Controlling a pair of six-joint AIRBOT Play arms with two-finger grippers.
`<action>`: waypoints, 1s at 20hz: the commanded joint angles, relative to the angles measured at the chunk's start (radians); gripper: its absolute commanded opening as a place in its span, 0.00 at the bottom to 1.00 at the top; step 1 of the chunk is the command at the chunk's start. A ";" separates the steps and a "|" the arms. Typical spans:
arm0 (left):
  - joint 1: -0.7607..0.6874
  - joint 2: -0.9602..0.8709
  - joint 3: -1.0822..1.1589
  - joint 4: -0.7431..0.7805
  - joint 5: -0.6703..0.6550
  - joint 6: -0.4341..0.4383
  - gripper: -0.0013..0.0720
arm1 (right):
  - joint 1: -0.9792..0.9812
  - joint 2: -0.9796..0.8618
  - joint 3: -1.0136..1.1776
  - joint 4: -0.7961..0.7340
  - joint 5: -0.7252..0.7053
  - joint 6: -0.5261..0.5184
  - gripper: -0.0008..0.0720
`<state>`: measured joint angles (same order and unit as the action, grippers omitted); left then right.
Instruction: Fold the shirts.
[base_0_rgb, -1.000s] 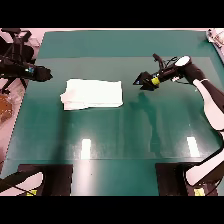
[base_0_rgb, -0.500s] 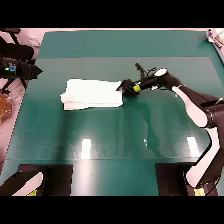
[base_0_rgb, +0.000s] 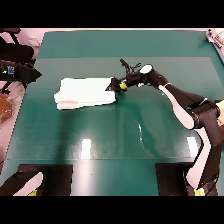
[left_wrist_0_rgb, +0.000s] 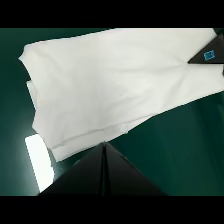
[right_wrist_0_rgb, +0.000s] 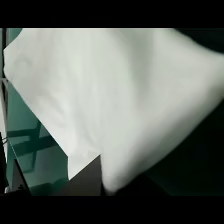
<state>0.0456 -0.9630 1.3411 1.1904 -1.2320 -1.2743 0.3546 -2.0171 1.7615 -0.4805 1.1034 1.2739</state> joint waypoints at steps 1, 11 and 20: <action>0.001 0.001 0.000 -0.024 -0.035 -0.035 0.05 | 0.011 0.033 0.149 0.015 0.006 0.092 0.04; 0.001 0.001 0.000 -0.142 -0.217 -0.091 0.05 | -0.447 0.332 0.255 0.015 -0.023 0.270 0.04; 0.000 0.001 0.000 -0.182 -0.246 -0.116 0.05 | -1.144 0.483 0.264 -0.104 0.370 0.300 0.04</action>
<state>0.0456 -0.9623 1.3411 1.0168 -1.4685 -1.3823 -0.5858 -1.5784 2.0308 -0.4980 1.3136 1.5654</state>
